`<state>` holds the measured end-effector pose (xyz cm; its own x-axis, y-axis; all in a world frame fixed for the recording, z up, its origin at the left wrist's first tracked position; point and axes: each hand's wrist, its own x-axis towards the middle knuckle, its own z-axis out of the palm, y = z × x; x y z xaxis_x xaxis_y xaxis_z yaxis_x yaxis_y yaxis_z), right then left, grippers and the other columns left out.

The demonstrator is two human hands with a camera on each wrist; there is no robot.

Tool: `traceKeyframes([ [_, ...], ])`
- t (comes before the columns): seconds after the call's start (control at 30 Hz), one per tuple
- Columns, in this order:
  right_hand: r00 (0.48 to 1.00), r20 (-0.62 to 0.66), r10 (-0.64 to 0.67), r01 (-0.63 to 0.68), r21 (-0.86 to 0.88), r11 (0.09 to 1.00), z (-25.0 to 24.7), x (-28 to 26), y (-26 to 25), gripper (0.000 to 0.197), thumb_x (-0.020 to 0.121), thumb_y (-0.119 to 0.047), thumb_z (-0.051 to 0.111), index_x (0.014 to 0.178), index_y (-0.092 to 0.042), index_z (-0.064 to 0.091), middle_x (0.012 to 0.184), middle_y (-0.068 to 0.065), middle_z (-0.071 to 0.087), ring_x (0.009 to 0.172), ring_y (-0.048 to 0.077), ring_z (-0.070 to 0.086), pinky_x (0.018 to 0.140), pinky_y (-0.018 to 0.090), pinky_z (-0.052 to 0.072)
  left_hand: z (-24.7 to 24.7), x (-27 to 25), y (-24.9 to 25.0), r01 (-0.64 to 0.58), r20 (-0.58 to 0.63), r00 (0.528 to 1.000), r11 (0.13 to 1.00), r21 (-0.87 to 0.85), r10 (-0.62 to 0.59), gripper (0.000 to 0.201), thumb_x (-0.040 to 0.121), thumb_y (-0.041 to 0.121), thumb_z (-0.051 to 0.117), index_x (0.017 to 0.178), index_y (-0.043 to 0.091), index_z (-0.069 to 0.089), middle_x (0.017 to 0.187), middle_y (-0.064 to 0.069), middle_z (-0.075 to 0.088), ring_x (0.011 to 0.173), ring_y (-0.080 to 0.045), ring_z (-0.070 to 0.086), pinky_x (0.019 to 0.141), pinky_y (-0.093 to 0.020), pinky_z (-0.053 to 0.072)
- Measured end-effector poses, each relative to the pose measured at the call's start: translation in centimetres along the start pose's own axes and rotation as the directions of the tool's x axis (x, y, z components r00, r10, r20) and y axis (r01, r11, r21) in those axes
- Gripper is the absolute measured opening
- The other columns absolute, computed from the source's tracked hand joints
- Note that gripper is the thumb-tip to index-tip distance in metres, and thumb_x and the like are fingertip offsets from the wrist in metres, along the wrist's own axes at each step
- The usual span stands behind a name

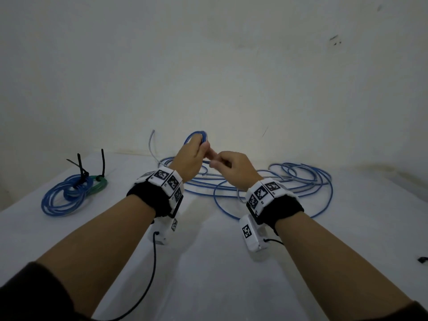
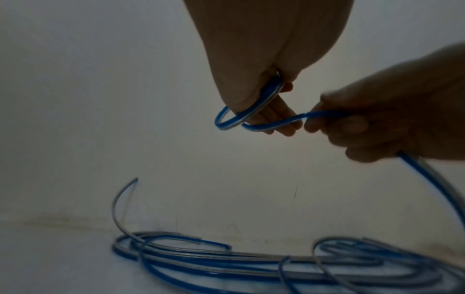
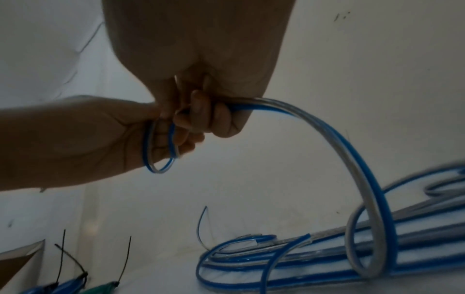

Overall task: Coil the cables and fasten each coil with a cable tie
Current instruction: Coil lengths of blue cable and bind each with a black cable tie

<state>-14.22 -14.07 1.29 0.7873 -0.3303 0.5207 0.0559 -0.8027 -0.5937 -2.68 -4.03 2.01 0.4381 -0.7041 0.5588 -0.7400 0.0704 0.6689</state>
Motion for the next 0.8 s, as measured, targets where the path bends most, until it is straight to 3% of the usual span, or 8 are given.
traceKeyframes([
  [0.17, 0.982, 0.028, -0.187, 0.188, -0.243, 0.952, -0.5, 0.1, 0.2, 0.011, 0.081, -0.007, 0.066, 0.089, -0.007, 0.059, 0.072, 0.000, 0.054, 0.063, 0.013, 0.047, 0.062, 0.024, 0.040, -0.5, -0.5, 0.1, 0.046, 0.051, 0.997, 0.975, 0.217, -0.058, 0.023, 0.101, 0.023, 0.028, 0.091, 0.006, 0.040, 0.077, -0.006, 0.063, 0.067, -0.024, 0.062, 0.071, -0.041, 0.051],
  [0.23, 0.944, -0.033, -0.328, 0.267, -0.505, 0.821, -0.5, 0.2, 0.5, 0.008, 0.076, -0.011, 0.071, 0.081, -0.012, 0.065, 0.074, 0.002, 0.061, 0.066, 0.022, 0.054, 0.063, 0.033, 0.041, -0.6, -0.5, -0.1, 0.103, 0.035, 0.993, 0.972, 0.210, -0.112, 0.025, 0.101, 0.024, 0.028, 0.095, 0.005, 0.043, 0.078, -0.011, 0.065, 0.067, -0.025, 0.062, 0.073, -0.043, 0.052],
  [0.3, 0.911, -0.055, -0.408, 0.251, -0.713, 0.655, -0.2, 0.4, 1.0, 0.014, 0.068, -0.011, 0.077, 0.076, -0.018, 0.066, 0.071, -0.002, 0.064, 0.067, 0.024, 0.056, 0.066, 0.033, 0.037, -0.5, -0.5, -0.1, 0.137, 0.038, 0.988, 0.963, 0.231, -0.150, 0.027, 0.101, 0.025, 0.027, 0.099, 0.005, 0.044, 0.079, -0.010, 0.065, 0.064, -0.022, 0.059, 0.070, -0.040, 0.052],
  [0.37, 0.896, -0.097, -0.432, 0.200, -0.783, 0.589, 0.0, 0.3, 1.3, 0.023, 0.064, -0.006, 0.079, 0.077, -0.019, 0.065, 0.071, -0.004, 0.064, 0.068, 0.023, 0.055, 0.069, 0.030, 0.030, -0.6, -0.4, 0.2, 0.155, 0.022, 0.986, 0.958, 0.243, -0.165, 0.027, 0.101, 0.026, 0.027, 0.100, 0.006, 0.045, 0.078, -0.008, 0.065, 0.062, -0.020, 0.056, 0.067, -0.036, 0.050],
  [0.47, 0.892, -0.214, -0.398, 0.099, -0.767, 0.634, 0.1, 0.0, 1.6, 0.032, 0.061, 0.005, 0.075, 0.080, -0.019, 0.066, 0.075, -0.001, 0.063, 0.070, 0.024, 0.056, 0.072, 0.033, 0.036, -0.8, -0.2, 0.4, 0.189, 0.015, 0.981, 0.965, 0.185, -0.195, 0.024, 0.101, 0.024, 0.026, 0.096, 0.008, 0.044, 0.075, -0.007, 0.064, 0.060, -0.023, 0.056, 0.069, -0.036, 0.049],
  [0.57, 0.908, -0.226, -0.354, 0.126, -0.657, 0.744, 0.5, -0.2, 1.5, 0.040, 0.058, 0.015, 0.069, 0.081, -0.017, 0.069, 0.080, 0.006, 0.058, 0.066, 0.025, 0.052, 0.072, 0.037, 0.034, -0.8, 0.0, 0.5, 0.201, 0.033, 0.979, 0.978, 0.056, -0.203, 0.023, 0.101, 0.022, 0.028, 0.092, 0.010, 0.045, 0.076, -0.009, 0.065, 0.068, -0.029, 0.064, 0.076, -0.041, 0.054],
  [0.7, 0.938, -0.068, -0.341, 0.239, -0.588, 0.773, 0.8, 0.0, 1.4, 0.026, 0.072, 0.003, 0.066, 0.083, -0.019, 0.070, 0.078, 0.004, 0.060, 0.071, 0.030, 0.056, 0.072, 0.037, 0.027, -1.0, 0.2, 0.8, 0.157, -0.007, 0.987, 0.981, -0.111, -0.159, 0.025, 0.101, 0.020, 0.031, 0.080, 0.019, 0.044, 0.076, -0.010, 0.068, 0.081, -0.033, 0.067, 0.085, -0.050, 0.052],
  [0.8, 0.953, -0.037, -0.300, 0.239, -0.513, 0.824, 0.3, 0.1, 0.6, 0.018, 0.087, -0.015, 0.052, 0.094, -0.017, 0.069, 0.084, 0.002, 0.063, 0.084, 0.029, 0.054, 0.078, 0.036, 0.027, -1.2, -0.3, 1.1, 0.189, 0.074, 0.980, 0.977, -0.100, -0.182, 0.025, 0.100, 0.021, 0.033, 0.081, 0.015, 0.046, 0.072, -0.010, 0.064, 0.072, -0.035, 0.065, 0.074, -0.044, 0.055],
])
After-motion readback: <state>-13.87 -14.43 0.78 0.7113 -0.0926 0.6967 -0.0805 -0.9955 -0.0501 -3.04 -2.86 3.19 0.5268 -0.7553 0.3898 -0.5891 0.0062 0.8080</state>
